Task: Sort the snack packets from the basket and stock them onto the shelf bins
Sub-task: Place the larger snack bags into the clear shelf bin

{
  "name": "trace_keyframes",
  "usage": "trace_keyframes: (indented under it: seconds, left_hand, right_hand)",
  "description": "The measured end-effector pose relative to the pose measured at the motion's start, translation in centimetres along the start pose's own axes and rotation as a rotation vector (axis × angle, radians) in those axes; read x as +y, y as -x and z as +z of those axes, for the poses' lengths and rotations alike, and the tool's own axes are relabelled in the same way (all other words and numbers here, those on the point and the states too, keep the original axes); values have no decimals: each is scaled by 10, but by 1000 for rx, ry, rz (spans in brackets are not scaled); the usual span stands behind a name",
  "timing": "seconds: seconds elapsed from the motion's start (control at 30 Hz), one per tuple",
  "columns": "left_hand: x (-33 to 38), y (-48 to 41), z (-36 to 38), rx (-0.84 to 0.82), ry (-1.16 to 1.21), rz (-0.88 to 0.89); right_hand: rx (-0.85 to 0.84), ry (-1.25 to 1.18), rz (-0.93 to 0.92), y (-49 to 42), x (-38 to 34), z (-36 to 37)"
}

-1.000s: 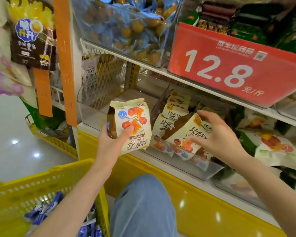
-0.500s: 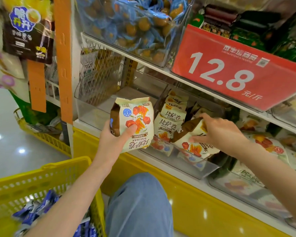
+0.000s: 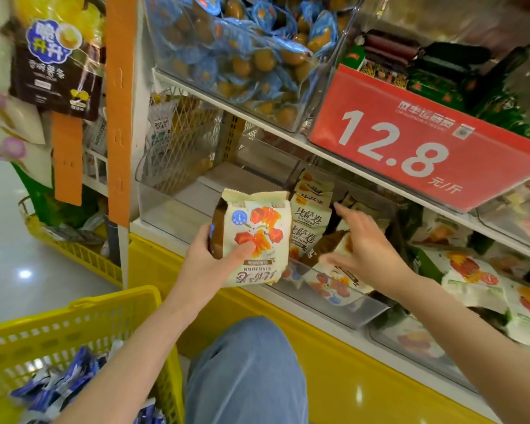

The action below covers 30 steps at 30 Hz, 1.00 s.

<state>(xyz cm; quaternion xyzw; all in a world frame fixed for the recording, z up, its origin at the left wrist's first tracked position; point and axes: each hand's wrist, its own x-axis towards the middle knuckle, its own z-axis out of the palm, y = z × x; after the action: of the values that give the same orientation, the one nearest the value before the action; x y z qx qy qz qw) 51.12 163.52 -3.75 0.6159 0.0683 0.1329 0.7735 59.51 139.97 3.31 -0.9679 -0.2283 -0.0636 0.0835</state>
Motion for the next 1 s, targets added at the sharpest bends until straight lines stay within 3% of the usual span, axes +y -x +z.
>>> trace_keyframes:
  seconds: [0.1,0.23,0.37,0.5,0.63,0.7,0.8,0.9,1.0]
  left_hand:
    - [2,-2,-4,-211,-122,44]
    - [9,-15,1,-403,-264,116]
    - [14,-35,10,-273,-424,300]
    - [0,-54,6,-165,-912,362]
    - [-22,-57,-1,-178,-1206,461]
    - [-24,-56,-1,-159,-1202,494]
    - [-19,-55,4,-117,-1134,489]
    - [-4,-50,13,-13,-833,462]
    - [25,-42,32,33,-590,622]
  right_hand:
    - [63,-324,-171,6,-44,-4]
    - [-87,-256,-236,-5,-69,-10]
    - [188,-286,-221,-14,-61,-19]
    - [330,-381,-28,-13,-49,-18]
    - [464,-285,-43,-11,-40,-17]
    - [493,-262,-40,-11,-34,-20]
    - [320,-278,-58,-15,-34,-19]
    - [204,-129,-116,-29,-39,-11]
    - [173,-73,-100,-39,-41,-9]
